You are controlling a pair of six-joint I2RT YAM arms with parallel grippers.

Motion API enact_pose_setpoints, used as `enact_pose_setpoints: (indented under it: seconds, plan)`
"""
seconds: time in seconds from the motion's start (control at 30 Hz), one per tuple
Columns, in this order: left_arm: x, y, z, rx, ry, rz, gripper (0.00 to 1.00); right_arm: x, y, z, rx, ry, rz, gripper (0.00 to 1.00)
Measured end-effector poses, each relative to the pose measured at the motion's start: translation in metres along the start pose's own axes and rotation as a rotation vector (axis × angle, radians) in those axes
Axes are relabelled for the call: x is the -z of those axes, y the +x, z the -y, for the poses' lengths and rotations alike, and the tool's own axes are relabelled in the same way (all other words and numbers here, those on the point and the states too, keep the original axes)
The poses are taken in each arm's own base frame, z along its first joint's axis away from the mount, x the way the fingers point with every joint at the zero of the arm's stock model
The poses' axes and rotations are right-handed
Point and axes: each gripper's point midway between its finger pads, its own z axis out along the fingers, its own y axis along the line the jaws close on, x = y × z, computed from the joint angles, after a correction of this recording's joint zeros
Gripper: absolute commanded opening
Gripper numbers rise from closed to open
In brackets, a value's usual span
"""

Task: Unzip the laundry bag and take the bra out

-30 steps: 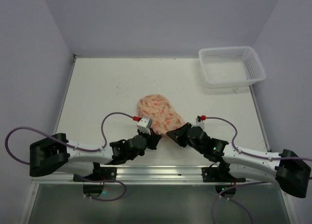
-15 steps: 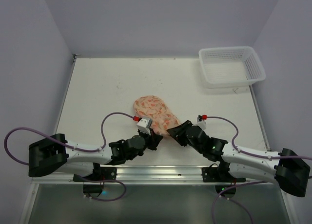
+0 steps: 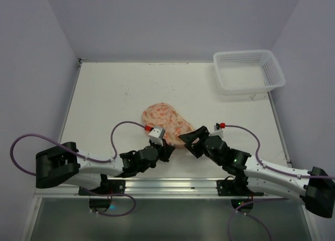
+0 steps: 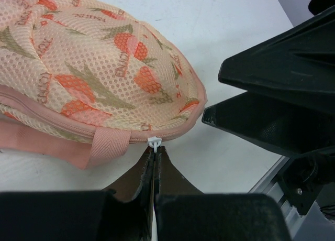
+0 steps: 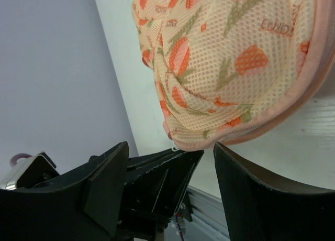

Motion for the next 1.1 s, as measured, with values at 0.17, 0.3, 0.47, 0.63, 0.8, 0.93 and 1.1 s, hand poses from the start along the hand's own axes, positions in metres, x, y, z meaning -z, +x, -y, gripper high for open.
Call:
enact_pose_setpoints:
  seconds: [0.17, 0.3, 0.47, 0.63, 0.8, 0.93, 1.1]
  plan:
    - [-0.003, 0.000, 0.001, 0.000, 0.004, 0.010, 0.00, -0.006, 0.010, 0.019, -0.009, 0.058, -0.040, 0.68]
    - [-0.003, -0.001, 0.001, 0.000, 0.003, 0.015, 0.00, -0.011, 0.020, 0.042, -0.002, 0.114, -0.067, 0.68]
    - [-0.004, -0.001, 0.000, -0.008, 0.000, 0.017, 0.00, -0.016, 0.023, 0.045, -0.018, 0.118, -0.070, 0.69]
    - [-0.003, 0.000, -0.002, -0.012, -0.002, 0.015, 0.00, -0.020, 0.020, 0.045, -0.021, 0.116, -0.044, 0.68]
    - [0.000, 0.003, -0.005, -0.027, 0.011, 0.015, 0.00, -0.023, 0.013, 0.040, -0.011, 0.106, -0.001, 0.54]
    - [0.002, 0.000, -0.002, -0.026, 0.024, 0.022, 0.00, -0.028, 0.011, 0.037, -0.005, 0.105, 0.018, 0.29]
    - [0.003, 0.001, -0.003, -0.039, 0.031, 0.020, 0.00, -0.032, 0.010, 0.028, -0.004, 0.068, 0.032, 0.00]
